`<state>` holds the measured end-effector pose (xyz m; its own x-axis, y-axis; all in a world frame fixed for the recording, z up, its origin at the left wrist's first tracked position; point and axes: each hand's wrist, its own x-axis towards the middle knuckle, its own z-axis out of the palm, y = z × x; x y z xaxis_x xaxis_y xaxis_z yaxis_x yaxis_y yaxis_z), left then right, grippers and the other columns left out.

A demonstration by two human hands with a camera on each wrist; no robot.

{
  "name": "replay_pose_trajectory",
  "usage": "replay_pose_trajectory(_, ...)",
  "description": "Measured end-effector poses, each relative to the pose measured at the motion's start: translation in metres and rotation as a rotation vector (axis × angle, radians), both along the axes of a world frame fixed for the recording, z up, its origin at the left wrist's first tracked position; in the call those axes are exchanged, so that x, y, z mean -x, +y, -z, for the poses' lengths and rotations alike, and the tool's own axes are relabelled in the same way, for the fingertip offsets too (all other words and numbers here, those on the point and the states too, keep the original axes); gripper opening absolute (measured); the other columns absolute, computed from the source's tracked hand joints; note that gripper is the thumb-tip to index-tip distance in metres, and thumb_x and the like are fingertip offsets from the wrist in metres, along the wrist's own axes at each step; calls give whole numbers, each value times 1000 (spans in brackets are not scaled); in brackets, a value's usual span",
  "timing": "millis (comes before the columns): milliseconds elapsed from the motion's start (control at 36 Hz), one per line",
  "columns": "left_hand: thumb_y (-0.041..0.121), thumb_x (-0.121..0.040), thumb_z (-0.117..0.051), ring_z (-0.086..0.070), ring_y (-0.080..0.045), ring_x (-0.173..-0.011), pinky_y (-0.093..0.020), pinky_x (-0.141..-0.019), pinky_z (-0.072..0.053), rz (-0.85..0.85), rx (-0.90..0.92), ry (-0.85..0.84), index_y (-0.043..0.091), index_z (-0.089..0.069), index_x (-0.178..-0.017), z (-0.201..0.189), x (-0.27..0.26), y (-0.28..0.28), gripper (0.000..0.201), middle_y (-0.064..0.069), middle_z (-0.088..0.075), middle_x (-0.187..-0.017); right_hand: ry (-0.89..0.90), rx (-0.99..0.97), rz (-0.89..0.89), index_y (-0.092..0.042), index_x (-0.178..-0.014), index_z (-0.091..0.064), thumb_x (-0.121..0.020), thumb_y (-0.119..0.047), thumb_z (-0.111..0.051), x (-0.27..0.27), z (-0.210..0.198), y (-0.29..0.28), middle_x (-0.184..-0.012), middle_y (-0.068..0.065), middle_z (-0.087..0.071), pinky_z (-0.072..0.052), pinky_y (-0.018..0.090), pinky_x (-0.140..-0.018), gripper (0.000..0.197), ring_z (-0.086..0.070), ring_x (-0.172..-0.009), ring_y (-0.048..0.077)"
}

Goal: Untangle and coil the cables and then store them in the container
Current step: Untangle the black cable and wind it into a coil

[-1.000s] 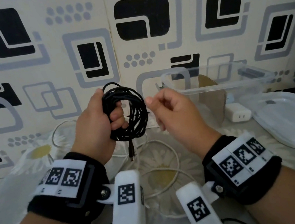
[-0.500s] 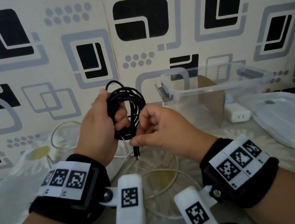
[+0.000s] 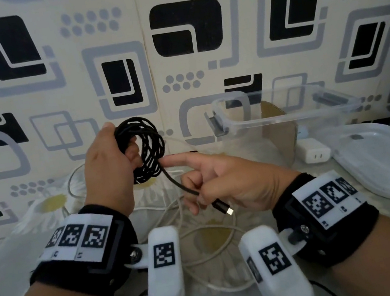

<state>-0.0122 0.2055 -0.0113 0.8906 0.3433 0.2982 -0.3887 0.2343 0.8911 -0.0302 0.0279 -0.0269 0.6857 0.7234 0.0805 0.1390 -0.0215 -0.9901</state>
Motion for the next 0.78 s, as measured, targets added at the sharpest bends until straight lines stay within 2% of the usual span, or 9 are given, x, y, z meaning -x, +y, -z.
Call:
replay_pose_trajectory(56, 22, -101, -34, -28, -10, -48, -27, -50, -19, 56, 27, -1, 14, -46, -72, 0, 0, 0, 33, 3, -42, -57, 70, -42, 47, -16, -141, -38, -77, 0, -53, 0, 1, 1, -68, -2, -58, -40, 39, -73, 67, -59, -75, 22)
replay_pose_trajectory(139, 21, -100, -32, -27, -10, -48, -35, -57, -13, 131, -41, -11, 12, -46, -72, 3, 1, -3, 33, 3, -41, -54, 131, -51, 146, -13, -134, -45, -87, -7, -63, 0, 2, 3, -70, 1, -64, -42, 30, -63, 51, -61, -74, 23)
replay_pose_trajectory(278, 22, -99, -31, -20, -15, -48, -41, -59, -11, 236, -145, -5, 13, -46, -64, 3, 5, -9, 39, 0, -29, -53, 15, 40, 255, -18, -103, -63, -90, -28, -64, -1, 5, 7, -65, -1, -58, -36, 26, -57, 16, -60, -59, 17)
replay_pose_trajectory(389, 22, -98, -30, -21, -15, -48, -40, -57, -13, 171, -193, -2, 17, -46, -60, 2, 8, -11, 41, 0, -30, -52, -96, 58, 319, -8, -89, -60, -95, -20, -58, -5, 8, 8, -61, 1, -48, -38, 24, -52, 14, -51, -48, 15)
replay_pose_trajectory(500, 19, -99, -30, -28, -13, -47, -32, -50, -23, 44, -272, -38, 16, -35, -68, 3, 4, -8, 31, 0, -35, -59, -258, 88, 260, 0, -89, -57, -96, -12, -57, -2, 6, 7, -75, -3, -55, -45, 20, -57, 13, -52, -53, 18)
replay_pose_trajectory(556, 18, -99, -32, -34, -11, -49, -26, -47, -29, -26, -331, -73, 14, -41, -73, 5, 2, -5, 28, -1, -37, -67, -306, 87, 221, -4, -89, -59, -96, -12, -57, 0, 4, 7, -80, -8, -58, -46, 22, -61, 10, -53, -54, 17)
replay_pose_trajectory(639, 25, -103, -33, -34, -10, -47, -24, -44, -28, -83, -293, -32, 10, -49, -85, 5, 0, -1, 28, 2, -40, -59, -350, 25, 220, -3, -91, -59, -96, -9, -54, 3, 0, 8, -78, 0, -61, -47, 23, -60, 9, -53, -53, 18)
replay_pose_trajectory(722, 37, -102, -36, -31, -10, -46, -25, -44, -23, -107, -237, -6, 17, -46, -74, 2, -1, 2, 36, 5, -36, -53, -481, -11, 357, -10, -91, -61, -97, -8, -53, 1, -5, 6, -74, 1, -60, -47, 22, -57, 11, -53, -55, 13)
replay_pose_trajectory(778, 41, -102, -38, -30, -11, -47, -27, -46, -23, -98, -256, 0, 18, -44, -73, 0, 0, 2, 38, 2, -35, -56, -735, 3, 586, -12, -92, -64, -97, -12, -53, -4, -5, 3, -75, -4, -59, -47, 22, -62, 12, -53, -63, 8)
